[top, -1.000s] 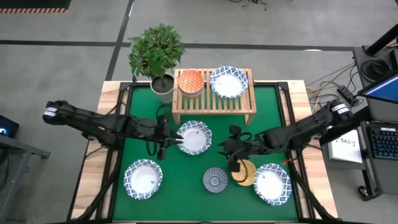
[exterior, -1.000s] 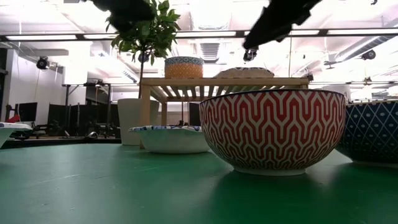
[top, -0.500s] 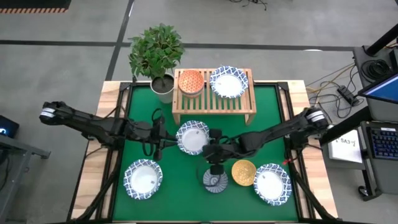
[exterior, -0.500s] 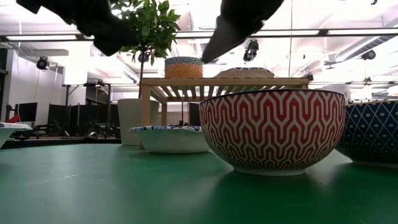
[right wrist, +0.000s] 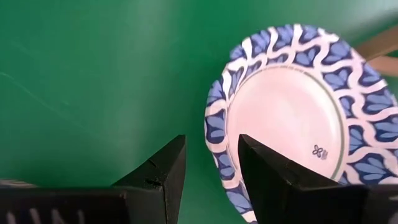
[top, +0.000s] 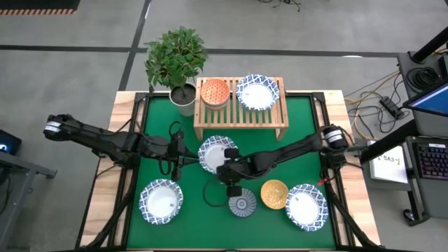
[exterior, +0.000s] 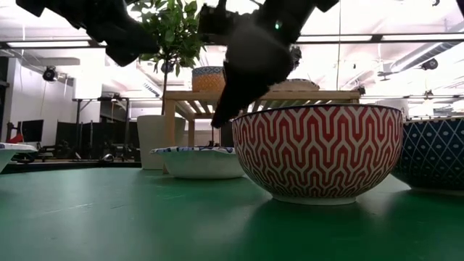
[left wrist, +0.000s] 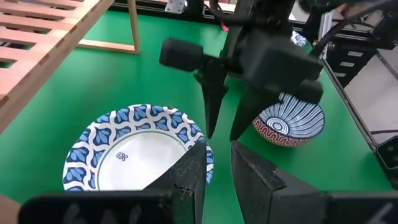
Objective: Place and stack bowls onto a shelf
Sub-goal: Stack the blue patterned bowl on top of the blue patterned bowl on the shelf
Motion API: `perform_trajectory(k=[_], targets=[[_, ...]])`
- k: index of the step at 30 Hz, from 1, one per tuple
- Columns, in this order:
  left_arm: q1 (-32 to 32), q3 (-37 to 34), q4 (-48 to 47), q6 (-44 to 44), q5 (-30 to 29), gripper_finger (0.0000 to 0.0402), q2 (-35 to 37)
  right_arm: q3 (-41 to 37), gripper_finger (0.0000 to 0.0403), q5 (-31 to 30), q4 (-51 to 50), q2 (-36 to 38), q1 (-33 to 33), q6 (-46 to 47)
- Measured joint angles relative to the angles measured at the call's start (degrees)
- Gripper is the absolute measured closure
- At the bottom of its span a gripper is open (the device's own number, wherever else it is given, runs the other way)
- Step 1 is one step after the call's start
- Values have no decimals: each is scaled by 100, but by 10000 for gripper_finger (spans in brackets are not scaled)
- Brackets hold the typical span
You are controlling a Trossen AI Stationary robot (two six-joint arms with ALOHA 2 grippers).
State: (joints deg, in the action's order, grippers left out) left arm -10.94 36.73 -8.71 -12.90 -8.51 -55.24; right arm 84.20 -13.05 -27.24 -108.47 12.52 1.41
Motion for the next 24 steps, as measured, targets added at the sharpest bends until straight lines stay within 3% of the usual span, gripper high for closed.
perform_trajectory(k=[17,24], targets=[[0,0,20,179,-10,345,6,-4,269,5,20,-587,-192,42],[0,0,20,192,-75,345,6,-9,336,274,7,-562,-206,45]])
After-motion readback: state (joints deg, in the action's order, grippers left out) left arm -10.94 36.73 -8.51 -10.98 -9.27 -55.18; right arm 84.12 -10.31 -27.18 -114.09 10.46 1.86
